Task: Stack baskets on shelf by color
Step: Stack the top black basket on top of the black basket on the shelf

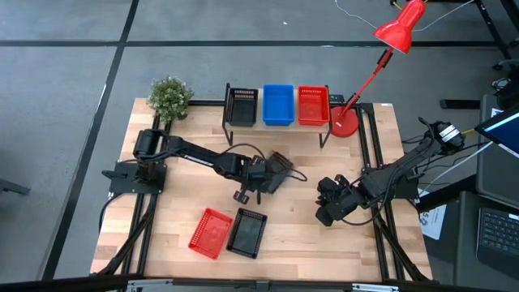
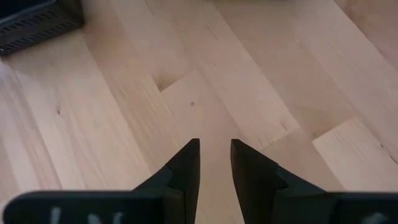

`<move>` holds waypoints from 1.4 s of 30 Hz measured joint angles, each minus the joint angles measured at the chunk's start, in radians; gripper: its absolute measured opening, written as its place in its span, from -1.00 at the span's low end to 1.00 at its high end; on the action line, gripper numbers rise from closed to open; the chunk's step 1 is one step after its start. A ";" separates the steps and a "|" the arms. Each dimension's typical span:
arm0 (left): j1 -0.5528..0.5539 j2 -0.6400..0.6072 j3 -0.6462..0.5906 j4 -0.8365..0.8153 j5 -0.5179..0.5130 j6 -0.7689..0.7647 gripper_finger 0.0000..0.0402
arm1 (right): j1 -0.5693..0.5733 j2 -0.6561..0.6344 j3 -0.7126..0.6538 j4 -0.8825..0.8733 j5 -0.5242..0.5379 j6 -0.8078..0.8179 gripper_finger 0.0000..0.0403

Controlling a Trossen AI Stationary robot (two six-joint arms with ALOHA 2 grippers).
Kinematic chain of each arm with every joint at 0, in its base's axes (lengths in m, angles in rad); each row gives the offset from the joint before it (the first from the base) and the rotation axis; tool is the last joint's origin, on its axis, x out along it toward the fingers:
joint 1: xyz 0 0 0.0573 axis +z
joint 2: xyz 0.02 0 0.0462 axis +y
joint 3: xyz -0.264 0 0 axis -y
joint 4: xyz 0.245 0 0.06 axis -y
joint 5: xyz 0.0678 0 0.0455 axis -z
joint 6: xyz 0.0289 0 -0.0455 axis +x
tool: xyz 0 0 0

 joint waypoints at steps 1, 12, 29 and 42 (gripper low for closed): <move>-0.007 -0.003 0.000 -0.005 -0.004 -0.019 -0.91 | 0.000 0.000 0.000 0.001 0.000 0.000 -0.56; -0.145 -0.162 0.196 -0.302 -0.059 -0.220 -1.00 | 0.000 0.000 0.000 -0.002 0.001 -0.036 -0.56; 0.333 -0.373 0.386 -0.562 -0.095 -0.034 -1.00 | 0.000 0.000 0.001 0.004 0.002 -0.039 -0.56; 0.483 -0.352 0.374 -0.639 0.077 0.051 -1.00 | 0.000 0.000 0.001 -0.001 0.004 -0.051 -0.56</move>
